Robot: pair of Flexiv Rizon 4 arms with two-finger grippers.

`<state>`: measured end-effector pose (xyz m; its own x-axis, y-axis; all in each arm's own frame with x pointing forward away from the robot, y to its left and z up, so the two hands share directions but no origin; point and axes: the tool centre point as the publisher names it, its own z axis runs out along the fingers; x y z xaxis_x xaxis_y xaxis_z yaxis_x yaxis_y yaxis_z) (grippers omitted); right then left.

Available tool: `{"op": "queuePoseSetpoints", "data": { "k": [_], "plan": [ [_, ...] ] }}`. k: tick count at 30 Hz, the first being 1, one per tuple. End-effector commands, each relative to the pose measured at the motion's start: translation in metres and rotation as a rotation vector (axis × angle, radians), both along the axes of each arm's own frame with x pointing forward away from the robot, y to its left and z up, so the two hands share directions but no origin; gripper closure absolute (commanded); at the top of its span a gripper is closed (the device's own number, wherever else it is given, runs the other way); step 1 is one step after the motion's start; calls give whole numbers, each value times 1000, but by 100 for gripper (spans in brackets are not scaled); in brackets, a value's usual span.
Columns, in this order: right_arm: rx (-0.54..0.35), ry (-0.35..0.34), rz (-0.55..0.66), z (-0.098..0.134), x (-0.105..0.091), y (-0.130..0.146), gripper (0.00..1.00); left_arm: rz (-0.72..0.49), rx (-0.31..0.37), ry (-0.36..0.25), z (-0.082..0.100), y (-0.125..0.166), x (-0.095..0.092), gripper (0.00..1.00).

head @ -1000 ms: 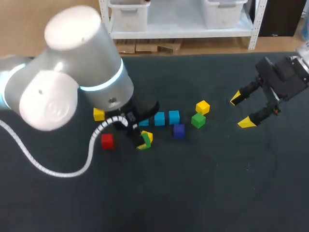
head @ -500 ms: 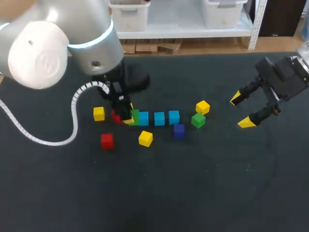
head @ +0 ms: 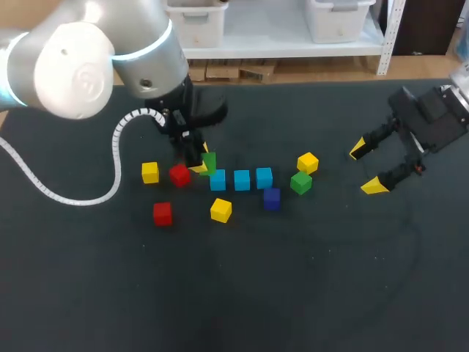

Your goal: Place the blue cubes, place green cubes on the blue cubes, place the yellow cubes on the green cubes, then place the red cubes on the yellow cubes, and place purple cube on the red cubes.

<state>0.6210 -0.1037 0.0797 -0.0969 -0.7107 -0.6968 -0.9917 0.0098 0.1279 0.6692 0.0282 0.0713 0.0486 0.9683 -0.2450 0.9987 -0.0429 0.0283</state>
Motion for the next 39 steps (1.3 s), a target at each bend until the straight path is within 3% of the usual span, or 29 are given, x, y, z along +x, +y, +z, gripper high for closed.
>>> {"op": "queuePoseSetpoints", "data": {
  "k": [1,15,39],
  "plan": [
    [2,0,1,0,0,0,0,-25,5,40,-5,-10,13,100],
    [2,0,1,0,0,0,0,-55,-17,47,-21,-37,25,100],
    [2,0,1,0,0,0,0,-25,-24,66,-33,-39,21,100]
  ]
}}
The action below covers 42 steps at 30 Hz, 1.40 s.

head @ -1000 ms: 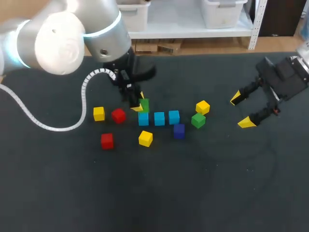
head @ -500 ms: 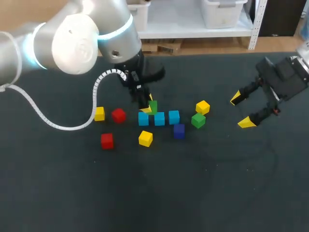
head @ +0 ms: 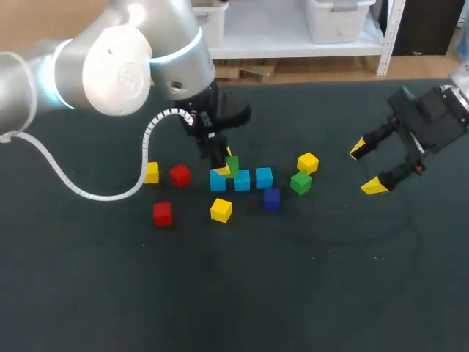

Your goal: Place the blue cubes, place green cubes on the blue cubes, place the yellow cubes on the green cubes, then place the red cubes on the yellow cubes, and place purple cube on the red cubes.

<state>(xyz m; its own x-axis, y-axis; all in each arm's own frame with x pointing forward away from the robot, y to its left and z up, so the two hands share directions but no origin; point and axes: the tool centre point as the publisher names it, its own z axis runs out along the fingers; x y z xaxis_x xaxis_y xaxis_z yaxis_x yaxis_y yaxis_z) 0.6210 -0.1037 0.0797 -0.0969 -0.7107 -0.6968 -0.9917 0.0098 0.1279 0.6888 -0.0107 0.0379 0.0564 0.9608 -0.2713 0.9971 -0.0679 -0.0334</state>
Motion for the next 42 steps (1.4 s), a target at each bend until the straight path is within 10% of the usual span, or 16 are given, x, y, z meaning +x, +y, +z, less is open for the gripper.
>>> {"op": "queuePoseSetpoints", "data": {
  "k": [1,42],
  "plan": [
    [2,0,1,0,0,0,0,0,0,3,0,0,2,100],
    [2,0,1,0,0,0,0,3,-5,24,-7,1,2,100]
  ]
}}
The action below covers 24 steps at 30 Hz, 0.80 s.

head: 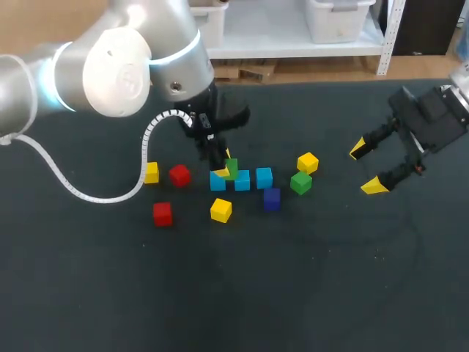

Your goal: Place the blue cubes, place green cubes on the blue cubes, place the yellow cubes on the green cubes, then place the red cubes on the yellow cubes, and place purple cube on the red cubes.

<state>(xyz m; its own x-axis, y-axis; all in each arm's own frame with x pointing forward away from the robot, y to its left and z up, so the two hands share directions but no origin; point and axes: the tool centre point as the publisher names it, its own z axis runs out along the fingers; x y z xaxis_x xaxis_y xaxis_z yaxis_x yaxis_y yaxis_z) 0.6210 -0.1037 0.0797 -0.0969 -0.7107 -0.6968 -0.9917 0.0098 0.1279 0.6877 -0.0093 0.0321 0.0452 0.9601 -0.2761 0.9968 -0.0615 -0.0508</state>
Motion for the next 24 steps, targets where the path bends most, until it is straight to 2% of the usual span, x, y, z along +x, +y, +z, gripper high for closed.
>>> {"op": "queuePoseSetpoints", "data": {
  "k": [1,10,16,21,24],
  "plan": [
    [2,0,1,0,0,0,0,-4,-1,7,-1,0,3,100],
    [2,0,1,0,0,0,0,-5,-1,8,-2,-1,5,98],
    [2,0,1,0,0,0,0,-5,-1,12,-3,-1,5,84],
    [2,0,1,0,0,0,0,-4,-1,13,-4,-1,6,78],
    [2,0,1,0,0,0,0,-3,-1,13,-4,-1,6,70]
  ]
}}
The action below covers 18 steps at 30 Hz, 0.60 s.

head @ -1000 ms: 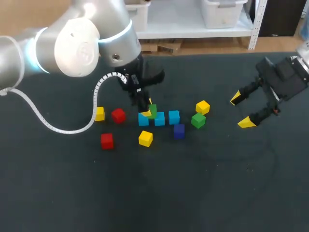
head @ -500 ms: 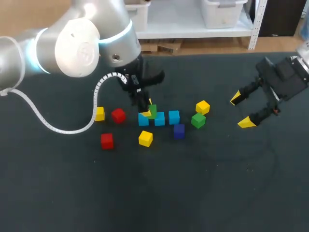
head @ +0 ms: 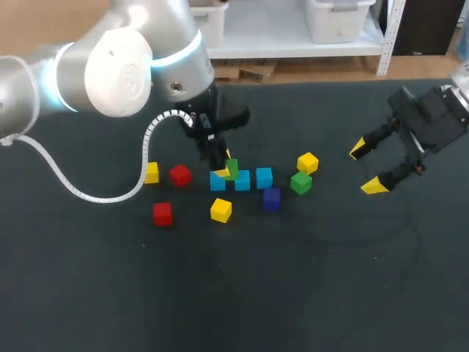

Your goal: Place the blue cubes, place green cubes on the blue cubes, place the yellow cubes on the green cubes, then place the red cubes on the yellow cubes, and place purple cube on the red cubes.

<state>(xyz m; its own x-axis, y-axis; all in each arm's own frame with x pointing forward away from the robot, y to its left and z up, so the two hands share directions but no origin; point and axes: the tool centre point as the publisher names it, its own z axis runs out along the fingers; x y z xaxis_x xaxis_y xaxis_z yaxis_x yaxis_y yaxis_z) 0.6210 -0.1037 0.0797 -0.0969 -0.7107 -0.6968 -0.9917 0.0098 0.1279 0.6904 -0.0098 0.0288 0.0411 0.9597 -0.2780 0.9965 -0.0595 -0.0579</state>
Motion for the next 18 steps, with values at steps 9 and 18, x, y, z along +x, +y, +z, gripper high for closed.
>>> {"op": "queuePoseSetpoints", "data": {
  "k": [9,18],
  "plan": [
    [2,0,1,0,0,0,0,-6,-1,9,-1,0,4,65],
    [2,0,1,0,0,0,0,-6,-2,10,-1,1,4,55]
  ]
}}
